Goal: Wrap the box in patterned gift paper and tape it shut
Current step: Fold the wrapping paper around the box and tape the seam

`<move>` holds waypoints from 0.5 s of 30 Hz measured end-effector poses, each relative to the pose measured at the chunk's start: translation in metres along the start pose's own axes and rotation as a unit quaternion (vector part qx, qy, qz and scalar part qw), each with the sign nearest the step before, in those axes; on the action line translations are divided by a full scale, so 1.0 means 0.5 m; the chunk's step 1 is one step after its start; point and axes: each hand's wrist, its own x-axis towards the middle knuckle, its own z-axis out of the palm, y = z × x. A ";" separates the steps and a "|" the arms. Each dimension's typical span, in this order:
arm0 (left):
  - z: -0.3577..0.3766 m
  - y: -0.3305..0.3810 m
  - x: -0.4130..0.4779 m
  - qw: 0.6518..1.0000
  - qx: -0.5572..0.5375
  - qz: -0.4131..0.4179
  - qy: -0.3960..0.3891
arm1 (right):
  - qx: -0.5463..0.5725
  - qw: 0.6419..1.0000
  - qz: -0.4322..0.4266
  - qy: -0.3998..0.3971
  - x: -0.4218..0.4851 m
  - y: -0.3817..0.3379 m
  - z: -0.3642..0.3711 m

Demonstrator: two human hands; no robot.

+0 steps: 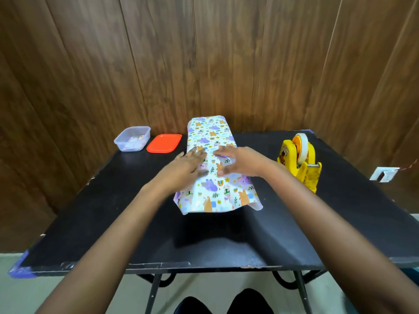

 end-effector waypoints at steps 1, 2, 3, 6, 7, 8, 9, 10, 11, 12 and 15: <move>0.009 -0.005 0.001 1.000 0.014 0.003 0.006 | -0.010 1.000 -0.003 -0.006 0.001 0.001 0.002; 0.015 -0.008 -0.001 1.000 0.022 0.004 0.017 | -0.025 1.000 -0.007 -0.007 0.003 0.002 0.004; 0.019 -0.012 0.000 0.999 0.025 0.005 0.026 | -0.048 0.999 -0.011 -0.004 0.004 0.001 0.007; 0.021 -0.014 -0.002 0.997 0.064 0.007 0.039 | -0.148 0.989 -0.016 0.005 0.004 -0.006 0.012; 0.024 -0.013 -0.002 0.996 0.081 0.004 0.042 | -0.177 0.984 -0.016 0.004 0.006 -0.008 0.014; 0.027 -0.011 -0.002 0.994 0.095 0.001 0.048 | -0.198 0.980 -0.015 0.003 0.007 -0.012 0.015; 0.032 -0.010 -0.002 0.993 0.105 -0.004 0.057 | -0.214 0.977 -0.013 0.004 0.010 -0.016 0.016; 0.037 -0.009 -0.001 0.991 0.112 -0.009 0.069 | -0.228 0.973 -0.011 0.009 0.012 -0.019 0.018; 0.041 -0.006 0.000 0.989 0.122 -0.014 0.081 | -0.243 0.970 -0.009 0.018 0.012 -0.022 0.019; 0.044 -0.003 0.002 0.987 0.133 -0.019 0.089 | -0.257 0.966 -0.008 0.027 0.013 -0.025 0.022; 0.046 0.004 0.011 0.984 0.148 -0.021 0.095 | -0.283 0.959 -0.007 0.033 0.017 -0.030 0.026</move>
